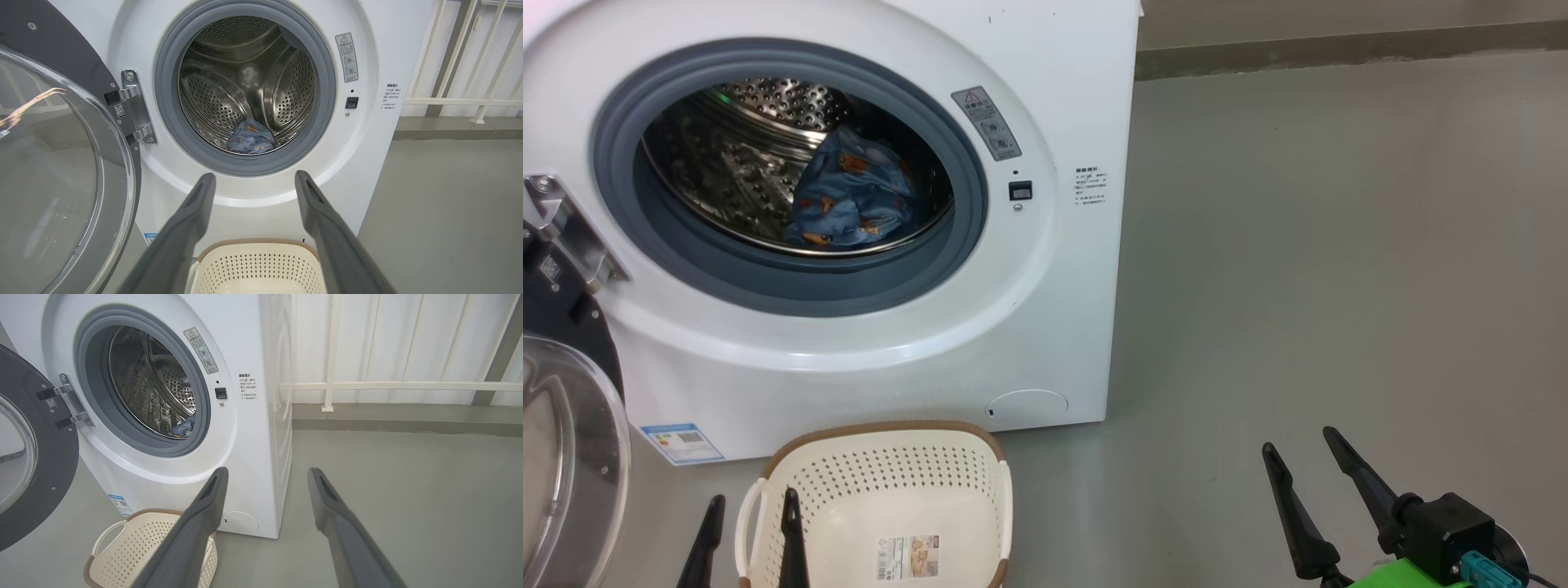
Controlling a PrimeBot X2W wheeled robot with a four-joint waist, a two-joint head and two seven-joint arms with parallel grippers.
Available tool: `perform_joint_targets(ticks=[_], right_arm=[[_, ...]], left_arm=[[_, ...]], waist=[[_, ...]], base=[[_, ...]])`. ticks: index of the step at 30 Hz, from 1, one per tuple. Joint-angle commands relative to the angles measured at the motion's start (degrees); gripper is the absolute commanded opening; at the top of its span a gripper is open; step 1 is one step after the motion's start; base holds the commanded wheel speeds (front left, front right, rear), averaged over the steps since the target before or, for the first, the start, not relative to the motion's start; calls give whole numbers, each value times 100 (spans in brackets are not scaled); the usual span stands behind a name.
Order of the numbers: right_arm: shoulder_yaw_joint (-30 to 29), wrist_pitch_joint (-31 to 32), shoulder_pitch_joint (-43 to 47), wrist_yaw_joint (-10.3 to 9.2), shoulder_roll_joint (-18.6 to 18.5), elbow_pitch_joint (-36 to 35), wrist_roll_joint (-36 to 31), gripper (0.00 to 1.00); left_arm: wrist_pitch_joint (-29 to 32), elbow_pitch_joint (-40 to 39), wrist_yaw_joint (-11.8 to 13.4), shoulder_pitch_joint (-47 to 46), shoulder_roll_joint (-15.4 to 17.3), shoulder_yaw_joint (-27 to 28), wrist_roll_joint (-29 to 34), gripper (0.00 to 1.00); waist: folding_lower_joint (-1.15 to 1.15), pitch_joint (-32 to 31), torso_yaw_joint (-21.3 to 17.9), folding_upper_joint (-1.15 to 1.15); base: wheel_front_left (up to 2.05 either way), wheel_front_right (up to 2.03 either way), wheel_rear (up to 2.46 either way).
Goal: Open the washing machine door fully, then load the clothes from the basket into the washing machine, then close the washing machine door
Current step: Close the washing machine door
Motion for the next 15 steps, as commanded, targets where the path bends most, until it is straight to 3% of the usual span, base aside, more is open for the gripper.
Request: perform_joint_targets(ticks=[1,8,15], right_arm=[[123,-13,-93,35,-18,-147,-25,100],[124,-28,-105,35,-17,-136,-4,100],[115,-30,-104,35,-17,-132,18,100]], left_arm=[[-24,-87,18,-196,136,195,99,100],[-28,-102,30,-232,161,175,129,100],[-37,-137,-37,-258,160,157,72,100]], waist=[[0,-2,4,0],[0,-10,32,0],[0,-9,47,0]], base=[[-8,8,0],[-62,62,0],[-152,149,2]])
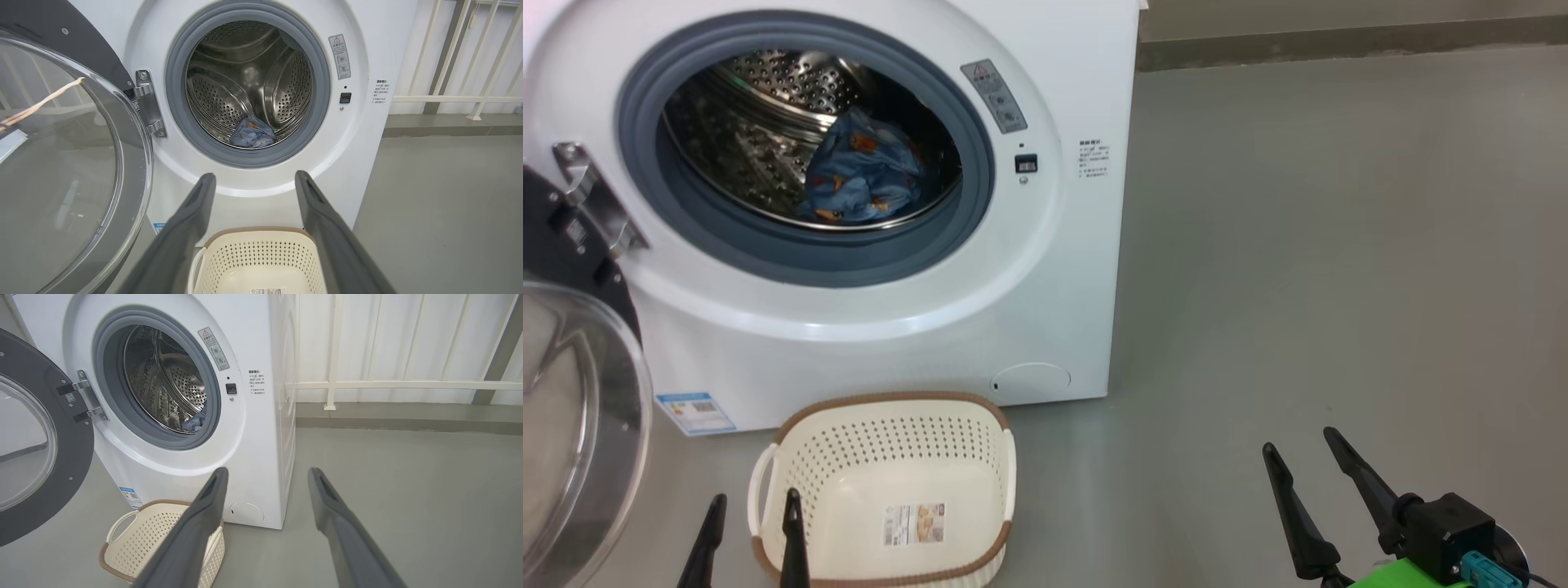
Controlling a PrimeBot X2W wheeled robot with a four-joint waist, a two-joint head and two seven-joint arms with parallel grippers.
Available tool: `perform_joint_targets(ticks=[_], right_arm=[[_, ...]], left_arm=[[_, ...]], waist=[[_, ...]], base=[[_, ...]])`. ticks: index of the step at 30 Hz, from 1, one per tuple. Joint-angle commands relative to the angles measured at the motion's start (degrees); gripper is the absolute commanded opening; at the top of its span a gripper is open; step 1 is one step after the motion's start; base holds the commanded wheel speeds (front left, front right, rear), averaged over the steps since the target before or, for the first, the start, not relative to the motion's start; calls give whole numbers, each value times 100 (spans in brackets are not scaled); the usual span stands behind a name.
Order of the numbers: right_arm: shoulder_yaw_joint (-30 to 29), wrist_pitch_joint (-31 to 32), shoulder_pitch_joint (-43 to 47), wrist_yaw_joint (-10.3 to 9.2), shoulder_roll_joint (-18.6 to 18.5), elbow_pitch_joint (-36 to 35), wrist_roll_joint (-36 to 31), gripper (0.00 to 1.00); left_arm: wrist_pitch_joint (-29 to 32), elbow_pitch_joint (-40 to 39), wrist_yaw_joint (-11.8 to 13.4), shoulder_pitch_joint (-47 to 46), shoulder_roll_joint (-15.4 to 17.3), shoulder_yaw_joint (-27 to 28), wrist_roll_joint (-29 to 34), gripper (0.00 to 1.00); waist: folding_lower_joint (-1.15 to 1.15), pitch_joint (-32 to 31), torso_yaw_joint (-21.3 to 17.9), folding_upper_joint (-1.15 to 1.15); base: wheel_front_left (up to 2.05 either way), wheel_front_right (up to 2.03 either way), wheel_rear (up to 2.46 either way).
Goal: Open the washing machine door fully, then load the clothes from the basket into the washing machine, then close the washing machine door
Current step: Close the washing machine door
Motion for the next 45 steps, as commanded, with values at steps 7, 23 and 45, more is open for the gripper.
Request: perform_joint_targets(ticks=[7,23,45], right_arm=[[112,-30,-104,35,-19,-138,14,100],[107,-34,-98,35,-19,-131,22,100],[124,69,-193,35,-19,-263,-104,100]], left_arm=[[-59,-144,-14,-267,127,208,96,100],[-77,-140,3,-272,127,200,84,100],[-99,-231,46,-340,63,223,77,100]], waist=[[0,7,24,0],[0,8,50,0],[0,173,1001,0]], base=[[-106,106,0],[-8,8,0],[0,0,0]])
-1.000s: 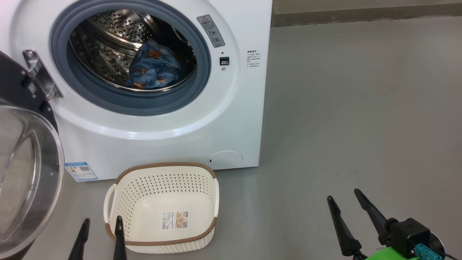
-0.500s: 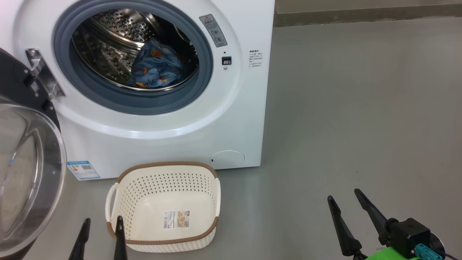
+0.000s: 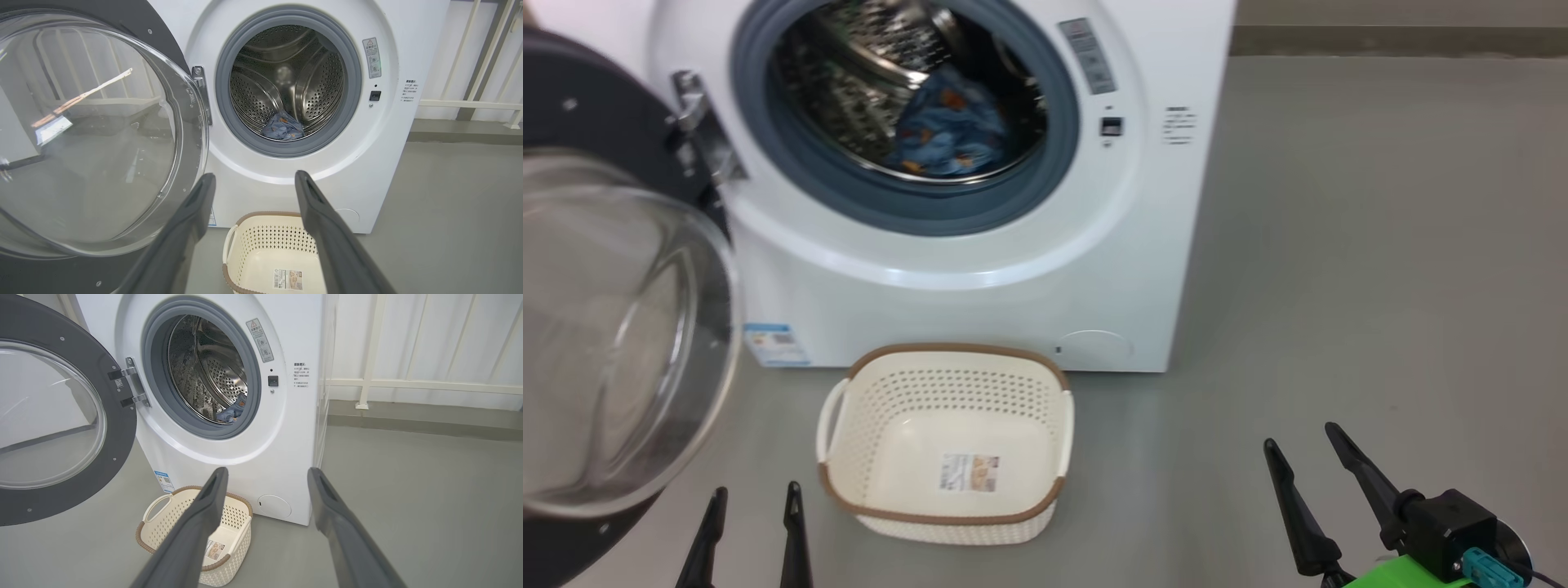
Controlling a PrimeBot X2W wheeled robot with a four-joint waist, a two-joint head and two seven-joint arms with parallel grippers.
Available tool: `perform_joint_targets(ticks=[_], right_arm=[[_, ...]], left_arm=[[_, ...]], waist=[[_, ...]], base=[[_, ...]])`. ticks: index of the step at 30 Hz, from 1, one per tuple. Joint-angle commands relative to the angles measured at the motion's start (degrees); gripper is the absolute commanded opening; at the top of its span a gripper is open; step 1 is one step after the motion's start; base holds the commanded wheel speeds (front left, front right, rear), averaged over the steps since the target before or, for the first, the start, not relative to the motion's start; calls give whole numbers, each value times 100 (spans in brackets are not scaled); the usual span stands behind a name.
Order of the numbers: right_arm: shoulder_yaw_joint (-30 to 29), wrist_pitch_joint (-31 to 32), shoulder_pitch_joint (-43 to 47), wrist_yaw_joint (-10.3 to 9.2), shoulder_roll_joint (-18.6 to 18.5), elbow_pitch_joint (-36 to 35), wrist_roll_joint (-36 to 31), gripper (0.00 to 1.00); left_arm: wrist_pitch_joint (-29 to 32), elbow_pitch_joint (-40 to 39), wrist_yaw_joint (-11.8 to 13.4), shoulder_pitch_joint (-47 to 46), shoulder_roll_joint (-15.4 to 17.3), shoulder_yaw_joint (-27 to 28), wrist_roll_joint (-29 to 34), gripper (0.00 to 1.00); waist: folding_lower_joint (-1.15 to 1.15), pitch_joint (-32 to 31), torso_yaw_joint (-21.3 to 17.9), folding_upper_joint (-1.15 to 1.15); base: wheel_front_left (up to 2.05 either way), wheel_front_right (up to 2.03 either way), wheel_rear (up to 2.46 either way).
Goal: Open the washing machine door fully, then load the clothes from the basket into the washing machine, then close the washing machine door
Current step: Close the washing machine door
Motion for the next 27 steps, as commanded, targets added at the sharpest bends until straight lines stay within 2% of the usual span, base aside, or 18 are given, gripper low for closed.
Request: perform_joint_targets(ticks=[1,12,20,27], right_arm=[[143,15,-197,35,-21,-179,-59,100],[251,57,-288,35,-62,-208,-85,100],[331,90,-306,35,-60,-220,-70,100],[372,109,-294,35,-52,-237,-78,100]], left_arm=[[-65,-169,33,-305,62,234,75,100],[-84,-155,-27,-298,-67,260,76,100],[-90,-112,-89,-305,-158,288,114,100],[-92,-90,-145,-295,-218,330,126,100]], waist=[[0,72,401,0],[0,93,1422,0],[0,94,1895,0],[0,103,2135,0]], base=[[0,0,0],[0,0,0],[0,0,0],[0,0,0]])
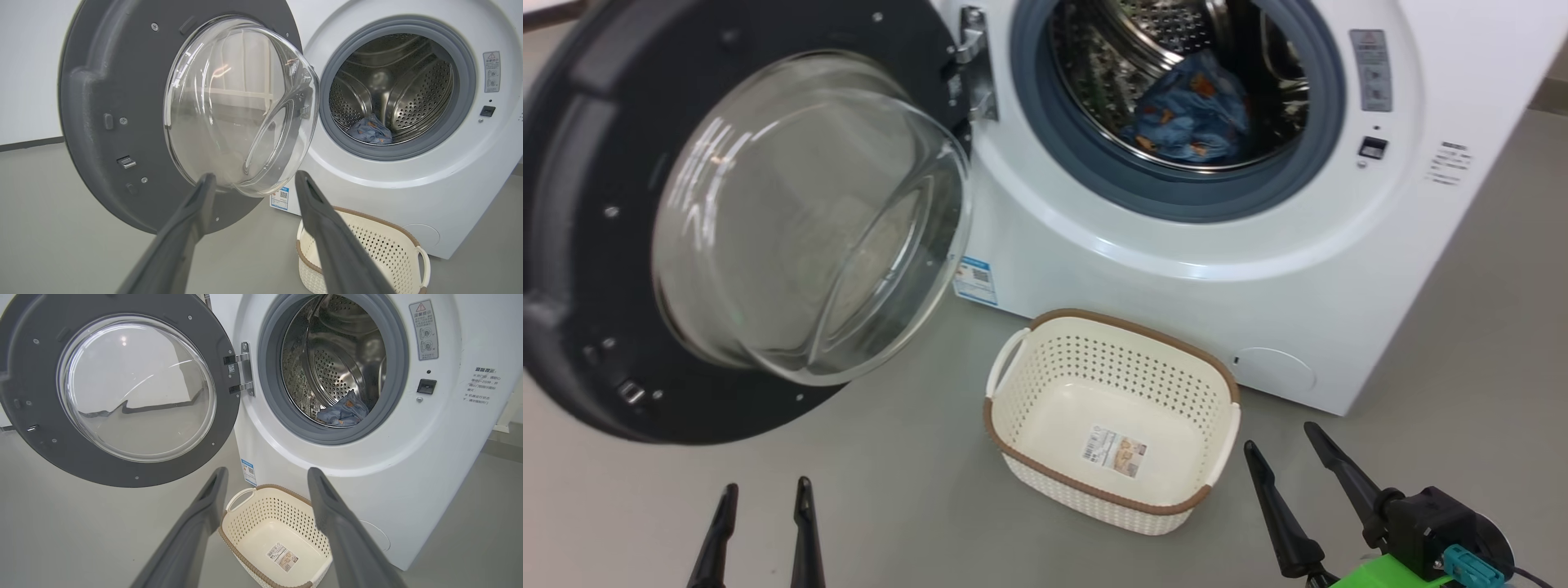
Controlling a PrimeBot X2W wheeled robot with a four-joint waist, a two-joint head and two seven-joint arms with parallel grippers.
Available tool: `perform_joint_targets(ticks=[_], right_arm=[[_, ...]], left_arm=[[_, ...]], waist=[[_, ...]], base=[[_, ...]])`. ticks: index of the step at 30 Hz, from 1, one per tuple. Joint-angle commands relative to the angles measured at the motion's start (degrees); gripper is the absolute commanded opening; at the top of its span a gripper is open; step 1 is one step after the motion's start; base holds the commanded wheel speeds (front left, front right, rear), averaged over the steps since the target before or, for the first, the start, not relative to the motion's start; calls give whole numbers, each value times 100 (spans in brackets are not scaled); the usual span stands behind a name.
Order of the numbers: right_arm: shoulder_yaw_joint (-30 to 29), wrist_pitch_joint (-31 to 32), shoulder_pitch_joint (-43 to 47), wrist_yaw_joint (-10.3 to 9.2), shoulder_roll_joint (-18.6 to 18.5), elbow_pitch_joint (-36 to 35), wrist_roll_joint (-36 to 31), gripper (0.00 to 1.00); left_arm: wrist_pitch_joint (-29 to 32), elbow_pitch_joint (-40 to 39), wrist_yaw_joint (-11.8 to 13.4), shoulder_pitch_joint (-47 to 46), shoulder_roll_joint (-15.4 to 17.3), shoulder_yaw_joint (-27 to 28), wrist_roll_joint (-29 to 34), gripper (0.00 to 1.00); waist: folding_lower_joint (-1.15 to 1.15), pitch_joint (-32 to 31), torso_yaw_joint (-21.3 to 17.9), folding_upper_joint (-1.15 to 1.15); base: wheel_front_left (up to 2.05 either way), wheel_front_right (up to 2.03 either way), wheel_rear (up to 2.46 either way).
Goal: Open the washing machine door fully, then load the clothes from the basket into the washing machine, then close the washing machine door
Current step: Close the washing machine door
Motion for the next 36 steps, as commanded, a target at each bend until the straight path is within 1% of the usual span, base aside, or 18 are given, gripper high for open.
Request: perform_joint_targets(ticks=[1,12,13,14,15,16,17,26,28,30,32,34,36], right_arm=[[157,9,-256,35,-33,-181,-63,100],[264,20,-342,35,-52,-147,-50,100],[268,19,-346,35,-57,-144,-44,100],[270,18,-348,35,-62,-141,-39,100],[271,17,-348,35,-66,-139,-35,100],[270,15,-346,35,-67,-139,-34,100],[267,14,-343,35,-67,-138,-32,100],[235,25,-309,35,-66,-154,-42,100],[236,26,-312,35,-68,-157,-39,100],[224,29,-316,35,-67,-161,-26,100],[211,30,-322,35,-66,-163,-16,100],[205,33,-327,35,-65,-168,-12,100],[204,48,-330,35,-64,-174,6,100]], left_arm=[[-68,-111,-40,-281,45,236,42,100],[-69,-178,-127,-168,-118,406,157,100],[-69,-177,-144,-164,-130,418,167,92],[-69,-168,-164,-163,-140,427,174,47],[-69,-157,-181,-164,-147,437,182,36],[-69,-147,-201,-163,-154,443,189,4],[-69,-136,-219,-159,-161,447,193,0],[-70,-101,-292,-159,-233,525,306,0],[-70,-185,-371,-169,-348,599,182,0],[-70,-328,-583,-155,-560,719,-158,0],[-70,-502,-897,-126,-830,925,-643,0],[-70,-695,-1294,-96,-1162,1243,-1354,0],[-70,-819,-1691,-53,-1330,1506,-2093,0]], waist=[[0,7,117,0],[0,60,162,0],[0,63,161,0],[0,62,160,0],[0,61,158,0],[0,61,157,0],[0,58,155,0],[0,69,157,0],[0,70,160,0],[0,77,163,0],[0,82,167,0],[0,90,170,0],[0,103,170,0]], base=[[0,0,0],[0,0,0],[0,0,0],[0,0,0],[0,0,0],[0,0,0],[0,0,0],[0,0,0],[0,0,0],[0,0,0],[0,0,0],[0,0,0],[0,0,0]])
